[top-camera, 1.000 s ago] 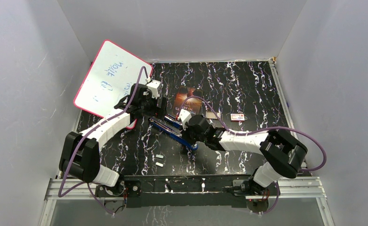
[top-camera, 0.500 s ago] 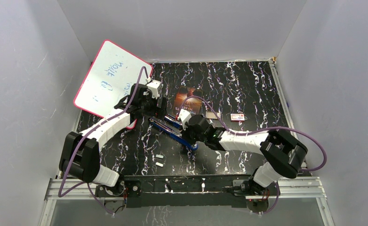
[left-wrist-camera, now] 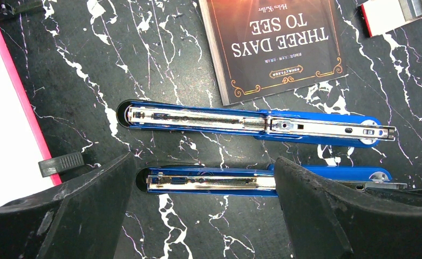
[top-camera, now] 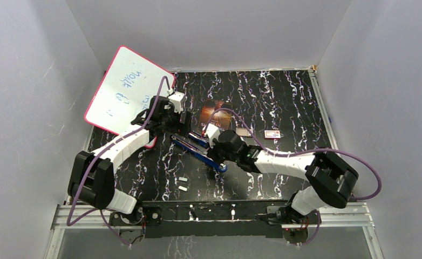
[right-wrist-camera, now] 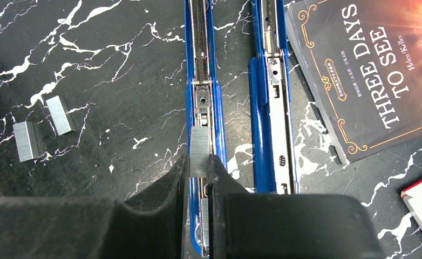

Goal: Load the staples into the stapler

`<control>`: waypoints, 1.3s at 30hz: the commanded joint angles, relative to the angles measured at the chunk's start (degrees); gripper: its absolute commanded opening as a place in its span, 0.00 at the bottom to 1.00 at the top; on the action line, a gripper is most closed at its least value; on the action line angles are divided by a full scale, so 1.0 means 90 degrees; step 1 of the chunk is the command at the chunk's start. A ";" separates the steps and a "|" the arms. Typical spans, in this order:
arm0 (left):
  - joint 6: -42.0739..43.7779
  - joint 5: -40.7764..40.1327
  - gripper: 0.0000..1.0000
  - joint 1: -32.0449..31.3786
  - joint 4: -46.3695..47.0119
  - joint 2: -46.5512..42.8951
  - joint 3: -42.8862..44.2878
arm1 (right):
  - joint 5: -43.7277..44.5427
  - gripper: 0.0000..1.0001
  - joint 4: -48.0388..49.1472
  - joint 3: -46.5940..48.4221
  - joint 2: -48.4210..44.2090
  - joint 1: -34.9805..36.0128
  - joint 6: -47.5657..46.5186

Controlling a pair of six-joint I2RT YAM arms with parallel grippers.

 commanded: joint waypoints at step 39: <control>0.0066 -0.0020 0.98 -0.0032 -0.0079 -0.0170 0.0058 | 0.0087 0.02 0.0147 0.0258 -0.0013 0.0043 0.0083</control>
